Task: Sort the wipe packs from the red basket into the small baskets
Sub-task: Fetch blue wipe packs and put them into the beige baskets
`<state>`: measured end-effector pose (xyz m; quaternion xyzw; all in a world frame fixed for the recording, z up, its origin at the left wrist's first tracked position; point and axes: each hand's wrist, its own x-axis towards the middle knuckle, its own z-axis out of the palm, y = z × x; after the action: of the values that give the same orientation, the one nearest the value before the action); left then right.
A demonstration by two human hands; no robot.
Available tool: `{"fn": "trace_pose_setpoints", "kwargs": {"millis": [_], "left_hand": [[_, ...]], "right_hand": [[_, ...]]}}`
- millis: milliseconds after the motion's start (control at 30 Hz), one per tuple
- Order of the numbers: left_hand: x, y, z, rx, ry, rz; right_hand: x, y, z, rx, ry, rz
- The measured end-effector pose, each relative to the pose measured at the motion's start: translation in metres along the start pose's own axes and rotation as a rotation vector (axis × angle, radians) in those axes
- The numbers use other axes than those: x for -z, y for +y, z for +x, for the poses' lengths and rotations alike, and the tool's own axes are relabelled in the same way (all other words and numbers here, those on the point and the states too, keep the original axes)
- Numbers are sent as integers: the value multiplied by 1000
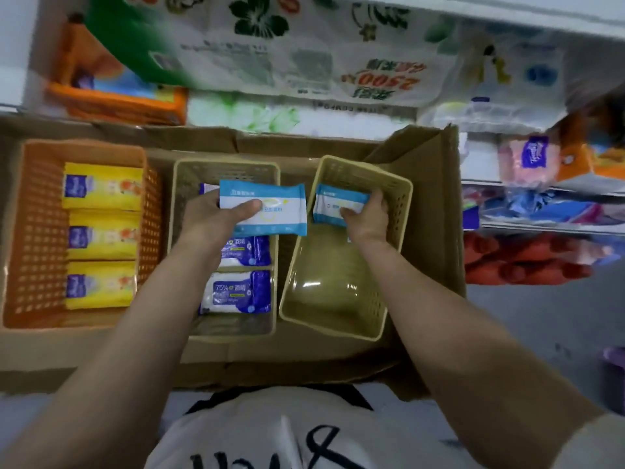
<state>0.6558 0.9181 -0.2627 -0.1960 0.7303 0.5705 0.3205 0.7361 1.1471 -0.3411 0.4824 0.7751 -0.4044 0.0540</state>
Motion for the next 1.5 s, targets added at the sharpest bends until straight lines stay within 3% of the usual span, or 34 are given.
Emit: {"fn": "trace_pose_setpoints", "kwargs": {"millis": [100,167,300,367,433,500,600,700,800,933,1133,1367,1500], "left_hand": [[-4,-8,-2,13,-2,-17],[-8,-12,-3,16,-2,-11],[-22,-14,-4,7,12,10],[-31,-13,-6,-1,5,33],[-43,-12,-8,-9,-23,41],[-57,-12,-10,-22,-69,49],[-76,-14,-13,-74,-61,94],[-84,-19,-14,-258,91,332],[-88,-27,-17,-351,106,544],[-89,-31,-17,-338,153,760],[-76,-31,-13,-238,174,720],[-68,-36,-12,-112,92,486],[-67,-34,-13,-84,66,450]], "right_hand": [[-6,4,-4,83,130,-91],[-6,7,-3,117,124,-136],[-1,9,6,122,-146,-274],[11,1,7,96,-168,-188],[28,-12,2,70,-205,49],[47,-25,-6,82,-381,283],[65,-30,-15,151,-586,198],[79,-21,-8,149,-334,182],[93,-10,-1,131,-92,98],[86,-7,-9,214,-223,-208],[52,-7,-17,284,-396,-388],[20,0,-3,325,-382,-606],[6,12,-7,365,-256,-729]]}}
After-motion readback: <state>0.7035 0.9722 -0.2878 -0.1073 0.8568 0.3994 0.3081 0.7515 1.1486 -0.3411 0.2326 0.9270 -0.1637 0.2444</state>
